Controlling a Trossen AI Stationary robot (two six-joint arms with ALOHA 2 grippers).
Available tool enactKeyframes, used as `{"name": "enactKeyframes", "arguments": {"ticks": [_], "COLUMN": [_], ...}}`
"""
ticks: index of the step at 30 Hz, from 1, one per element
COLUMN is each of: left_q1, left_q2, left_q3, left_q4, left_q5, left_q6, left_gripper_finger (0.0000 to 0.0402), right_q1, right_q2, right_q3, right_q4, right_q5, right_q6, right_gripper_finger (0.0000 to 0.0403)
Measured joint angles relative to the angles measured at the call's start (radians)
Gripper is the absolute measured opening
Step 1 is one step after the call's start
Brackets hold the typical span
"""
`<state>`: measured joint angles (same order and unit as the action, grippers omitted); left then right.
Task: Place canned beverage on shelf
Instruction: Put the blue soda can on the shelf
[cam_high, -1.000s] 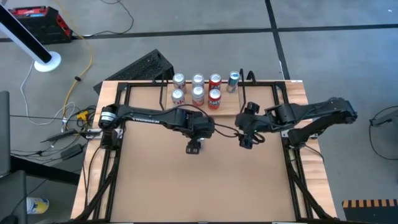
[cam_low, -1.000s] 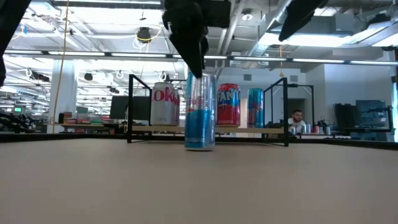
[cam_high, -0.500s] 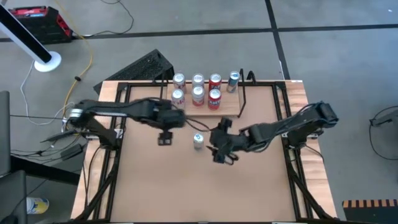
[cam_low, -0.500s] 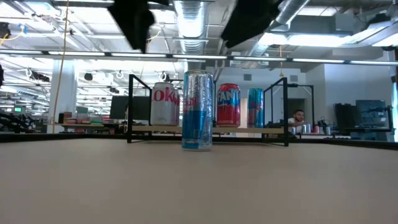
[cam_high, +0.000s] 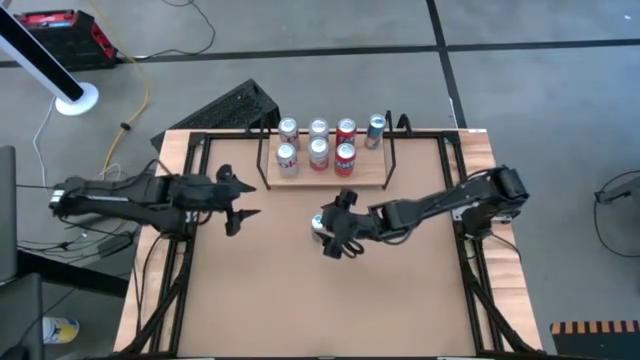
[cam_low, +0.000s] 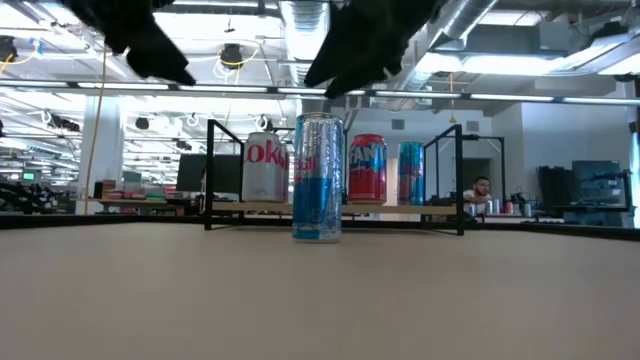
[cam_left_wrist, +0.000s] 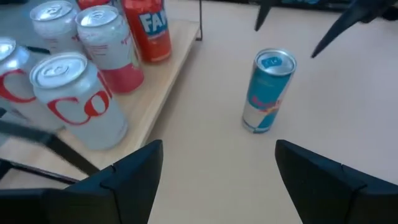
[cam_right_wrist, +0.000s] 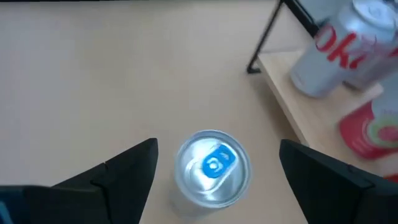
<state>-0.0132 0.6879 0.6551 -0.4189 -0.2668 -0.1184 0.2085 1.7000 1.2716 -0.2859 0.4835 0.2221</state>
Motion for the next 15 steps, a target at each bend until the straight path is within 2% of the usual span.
{"name": "enactKeyframes", "arguments": {"ticks": [6,15], "left_q1": [0.0,0.0], "left_q2": [-0.119,-0.132], "left_q3": [-0.147,-0.17], "left_q4": [0.047,0.029], "left_q5": [0.0,-0.001], "left_q6": [-0.044,-0.021], "left_gripper_finger": [0.0295,0.0295], "right_q1": [-0.031,0.008], "right_q2": [0.025,0.027], "right_q3": [0.0,0.0], "right_q4": [0.017,0.029], "right_q5": [0.002,0.158], "right_q6": [0.129,0.325], "right_gripper_finger": [0.036,0.036]}}
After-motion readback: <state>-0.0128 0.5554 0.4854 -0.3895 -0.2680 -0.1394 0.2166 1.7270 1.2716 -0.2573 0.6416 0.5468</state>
